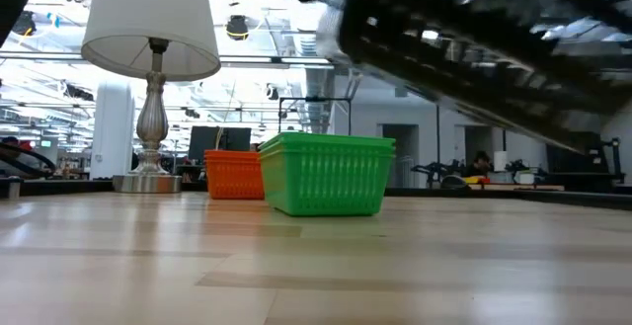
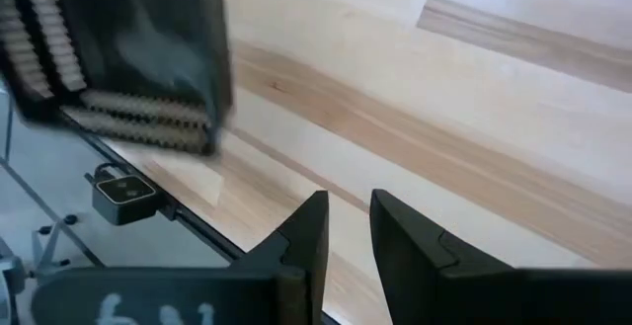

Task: Stack baskets by color
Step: Stack the black bin on top of the stacked black bins

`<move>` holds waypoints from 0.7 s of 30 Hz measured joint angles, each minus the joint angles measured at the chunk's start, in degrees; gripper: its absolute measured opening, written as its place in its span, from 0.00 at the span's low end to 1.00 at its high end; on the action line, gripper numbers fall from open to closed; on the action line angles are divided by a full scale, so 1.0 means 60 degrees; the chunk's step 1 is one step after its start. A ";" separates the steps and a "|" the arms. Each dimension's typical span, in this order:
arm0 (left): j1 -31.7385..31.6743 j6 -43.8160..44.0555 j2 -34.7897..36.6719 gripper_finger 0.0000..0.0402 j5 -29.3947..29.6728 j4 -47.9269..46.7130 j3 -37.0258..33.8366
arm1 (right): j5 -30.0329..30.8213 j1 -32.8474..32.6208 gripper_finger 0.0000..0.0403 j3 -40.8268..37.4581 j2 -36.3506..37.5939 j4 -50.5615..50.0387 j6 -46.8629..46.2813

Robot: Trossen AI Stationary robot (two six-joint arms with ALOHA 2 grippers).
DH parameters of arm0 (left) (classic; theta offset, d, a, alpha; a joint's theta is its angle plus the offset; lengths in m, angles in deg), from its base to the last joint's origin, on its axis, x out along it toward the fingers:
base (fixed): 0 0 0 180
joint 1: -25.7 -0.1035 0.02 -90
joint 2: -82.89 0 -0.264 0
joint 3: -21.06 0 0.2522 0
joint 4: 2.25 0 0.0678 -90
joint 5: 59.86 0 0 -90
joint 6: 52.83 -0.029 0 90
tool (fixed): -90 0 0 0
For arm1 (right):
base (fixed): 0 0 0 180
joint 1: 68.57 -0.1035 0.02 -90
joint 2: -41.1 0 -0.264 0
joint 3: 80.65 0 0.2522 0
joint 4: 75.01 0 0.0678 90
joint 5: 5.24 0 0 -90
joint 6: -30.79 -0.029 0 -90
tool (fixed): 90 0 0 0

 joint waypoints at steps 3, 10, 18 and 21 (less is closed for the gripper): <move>-0.0249 0.0289 0.0033 0.00 0.0707 -0.1617 0.0773 | 0.0018 -0.0134 0.25 0.0000 0.0000 -0.0030 -0.0176; -0.1092 0.3158 0.1596 0.00 0.3109 -0.2753 0.0247 | 0.0020 -0.0102 0.25 0.0000 0.0000 -0.0034 -0.0187; -0.2523 0.8596 0.2324 0.00 0.6048 -0.2586 0.0240 | 0.0021 0.0162 0.25 0.0000 0.0000 -0.0165 -0.0176; -0.3169 1.0646 0.2295 0.00 0.6278 -0.2485 0.0233 | 0.0021 0.0219 0.25 0.0000 0.0000 -0.0167 -0.0176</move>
